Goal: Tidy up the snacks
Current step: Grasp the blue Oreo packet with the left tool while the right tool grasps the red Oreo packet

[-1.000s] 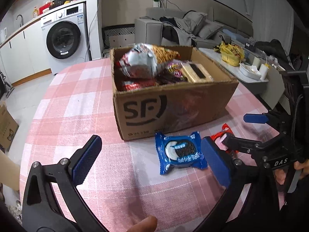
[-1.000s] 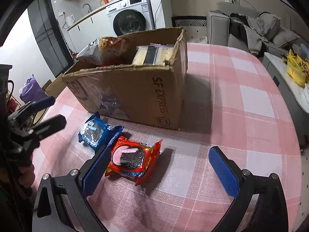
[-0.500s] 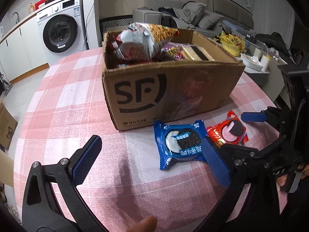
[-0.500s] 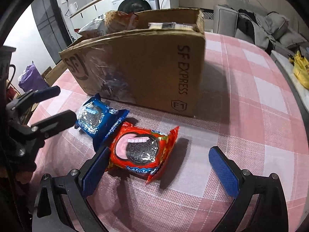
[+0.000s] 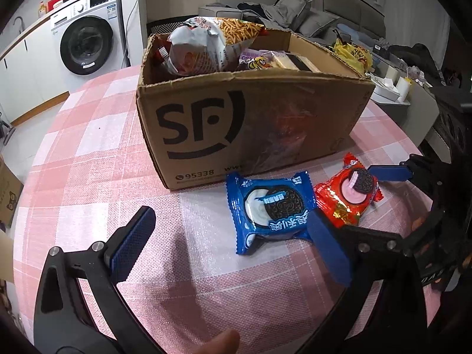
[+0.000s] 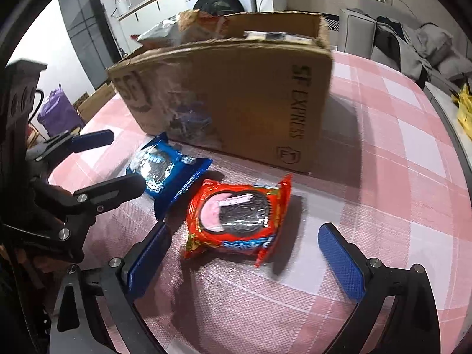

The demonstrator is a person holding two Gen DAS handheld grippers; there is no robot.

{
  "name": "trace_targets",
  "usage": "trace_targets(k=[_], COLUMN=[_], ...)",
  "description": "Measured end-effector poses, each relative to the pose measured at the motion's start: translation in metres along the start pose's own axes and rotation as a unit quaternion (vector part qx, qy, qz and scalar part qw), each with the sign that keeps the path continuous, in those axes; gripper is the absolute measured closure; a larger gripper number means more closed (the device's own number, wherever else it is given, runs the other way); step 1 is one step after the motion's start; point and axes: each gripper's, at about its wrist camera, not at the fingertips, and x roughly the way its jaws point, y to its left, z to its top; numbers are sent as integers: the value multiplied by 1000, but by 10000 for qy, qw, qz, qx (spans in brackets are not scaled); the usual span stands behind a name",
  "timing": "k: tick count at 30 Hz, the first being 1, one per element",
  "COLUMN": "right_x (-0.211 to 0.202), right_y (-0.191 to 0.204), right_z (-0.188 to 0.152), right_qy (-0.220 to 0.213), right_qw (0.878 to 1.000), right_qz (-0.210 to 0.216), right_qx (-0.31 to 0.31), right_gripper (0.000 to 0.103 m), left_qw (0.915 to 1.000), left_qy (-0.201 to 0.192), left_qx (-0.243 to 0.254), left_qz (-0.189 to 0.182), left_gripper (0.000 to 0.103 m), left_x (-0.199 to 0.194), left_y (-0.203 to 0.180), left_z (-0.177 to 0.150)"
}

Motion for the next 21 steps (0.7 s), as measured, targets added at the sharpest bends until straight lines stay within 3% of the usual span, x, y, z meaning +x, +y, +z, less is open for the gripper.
trace_targets(k=[6, 8, 11, 21], right_x=[2, 0, -3, -25], right_y=[3, -1, -10, -13], right_z=[2, 2, 2, 4], right_qy=[-62, -99, -145, -433], right_qw=[9995, 9995, 9997, 9990], right_qz=[-260, -290, -190, -136], right_qx=[-159, -111, 76, 29], right_gripper=[24, 41, 48, 53], left_qw=[9999, 9999, 9999, 9998], left_qy=[99, 115, 113, 140], left_qx=[0, 0, -20, -14], left_qz=[-27, -21, -57, -120], left_gripper=[1, 1, 1, 1], left_x=[9, 12, 14, 20], left_y=[-2, -4, -7, -14], left_z=[-3, -2, -2, -3])
